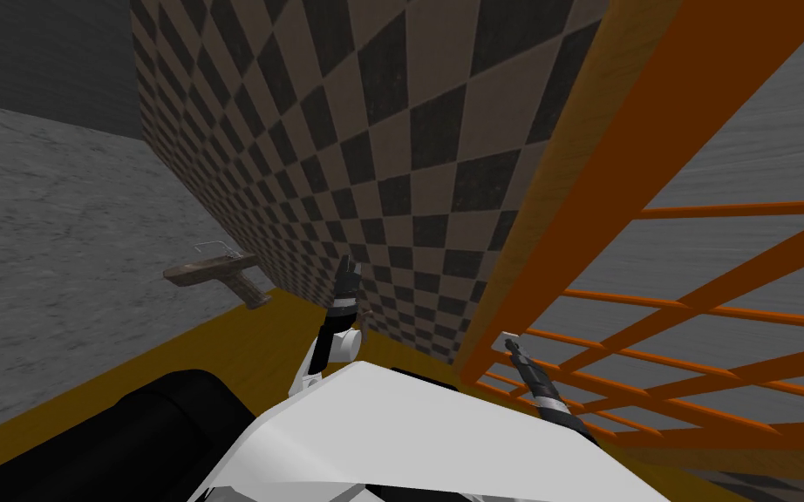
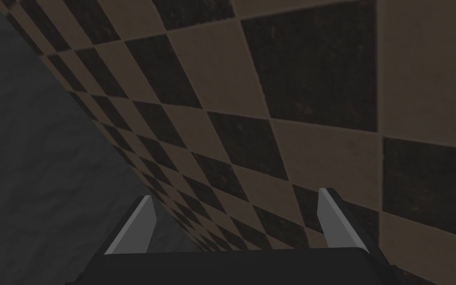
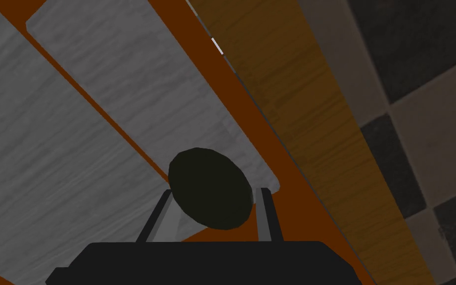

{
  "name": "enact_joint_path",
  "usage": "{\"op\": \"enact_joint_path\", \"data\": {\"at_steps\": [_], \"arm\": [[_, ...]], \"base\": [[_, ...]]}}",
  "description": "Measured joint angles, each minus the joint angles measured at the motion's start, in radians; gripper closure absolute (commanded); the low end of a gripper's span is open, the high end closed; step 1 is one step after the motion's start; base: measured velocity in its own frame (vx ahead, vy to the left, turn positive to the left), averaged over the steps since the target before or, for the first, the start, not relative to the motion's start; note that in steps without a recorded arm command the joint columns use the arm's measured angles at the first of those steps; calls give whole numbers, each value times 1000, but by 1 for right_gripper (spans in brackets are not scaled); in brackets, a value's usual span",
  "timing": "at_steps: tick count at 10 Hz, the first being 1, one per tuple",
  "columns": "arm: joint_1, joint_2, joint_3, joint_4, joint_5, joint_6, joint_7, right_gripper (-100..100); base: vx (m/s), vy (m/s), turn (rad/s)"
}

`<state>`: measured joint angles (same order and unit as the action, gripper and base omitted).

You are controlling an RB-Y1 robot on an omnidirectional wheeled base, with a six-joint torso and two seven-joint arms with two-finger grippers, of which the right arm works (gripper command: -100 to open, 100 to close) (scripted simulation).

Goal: Pull the door open

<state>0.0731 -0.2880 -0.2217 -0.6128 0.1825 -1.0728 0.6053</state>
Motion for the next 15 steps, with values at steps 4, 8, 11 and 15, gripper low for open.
{"op": "enact_joint_path", "data": {"at_steps": [4, 8, 11, 15], "arm": [[-5, 1, 17, -7, -45, 12, -102, 100], [-12, 3, 34, -7, -84, 20, -200, 100], [-12, 5, 45, -14, -113, 28, -270, 100], [-16, 7, 62, -18, -153, 37, -367, 100]], "base": [[-45, -23, 62], [-45, -25, 61], [-41, -22, 61], [-38, -20, 49]]}}
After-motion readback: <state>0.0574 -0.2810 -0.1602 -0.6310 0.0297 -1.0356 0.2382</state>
